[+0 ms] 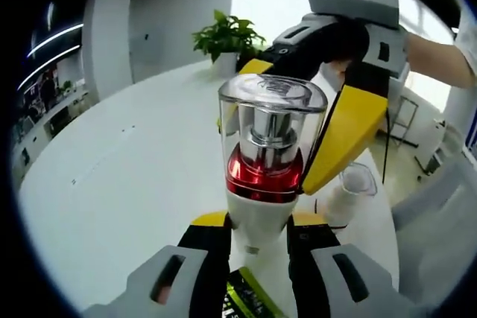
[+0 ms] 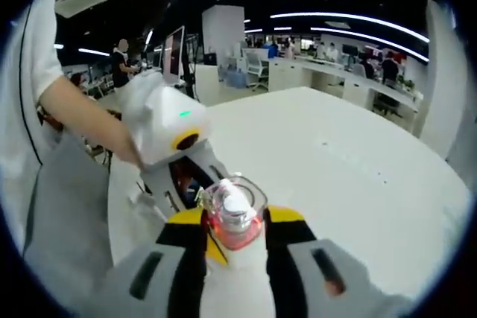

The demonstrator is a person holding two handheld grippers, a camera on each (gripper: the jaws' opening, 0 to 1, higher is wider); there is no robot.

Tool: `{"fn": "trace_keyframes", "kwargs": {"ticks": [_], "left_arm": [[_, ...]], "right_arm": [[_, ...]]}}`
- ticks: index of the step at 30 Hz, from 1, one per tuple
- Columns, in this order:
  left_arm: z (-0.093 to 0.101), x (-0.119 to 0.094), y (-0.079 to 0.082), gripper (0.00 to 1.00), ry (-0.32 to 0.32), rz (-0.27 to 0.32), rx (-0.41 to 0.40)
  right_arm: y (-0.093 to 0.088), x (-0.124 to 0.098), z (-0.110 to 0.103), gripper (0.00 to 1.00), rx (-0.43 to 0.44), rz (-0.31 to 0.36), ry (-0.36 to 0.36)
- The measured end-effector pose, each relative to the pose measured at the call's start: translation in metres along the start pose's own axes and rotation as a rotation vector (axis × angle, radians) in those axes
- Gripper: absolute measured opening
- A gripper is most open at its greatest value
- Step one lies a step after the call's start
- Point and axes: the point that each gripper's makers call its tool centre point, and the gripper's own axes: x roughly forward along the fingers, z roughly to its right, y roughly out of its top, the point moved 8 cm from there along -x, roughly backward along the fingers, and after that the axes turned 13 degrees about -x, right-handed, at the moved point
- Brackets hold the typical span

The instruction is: Arrange the skincare products in the storage area until every visible bottle or jar stands upright without overlapping.

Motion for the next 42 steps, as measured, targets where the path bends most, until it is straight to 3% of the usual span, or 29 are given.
{"fn": "trace_keyframes", "kwargs": {"ticks": [15,21,42], "left_arm": [[-0.011,-0.020,-0.008,0.21,-0.047,-0.065,0.107],[-0.011,-0.023,-0.009,0.15,-0.054,-0.078,0.116],[0.001,-0.023,-0.008,0.15,-0.074,-0.076,0.117]], "right_arm": [[0.005,0.003,-0.004,0.29,-0.049,-0.022,0.037],[0.005,0.002,-0.003,0.29,-0.046,-0.031,0.040],[-0.001,-0.002,-0.001,0.29,-0.042,-0.066,0.064]]}}
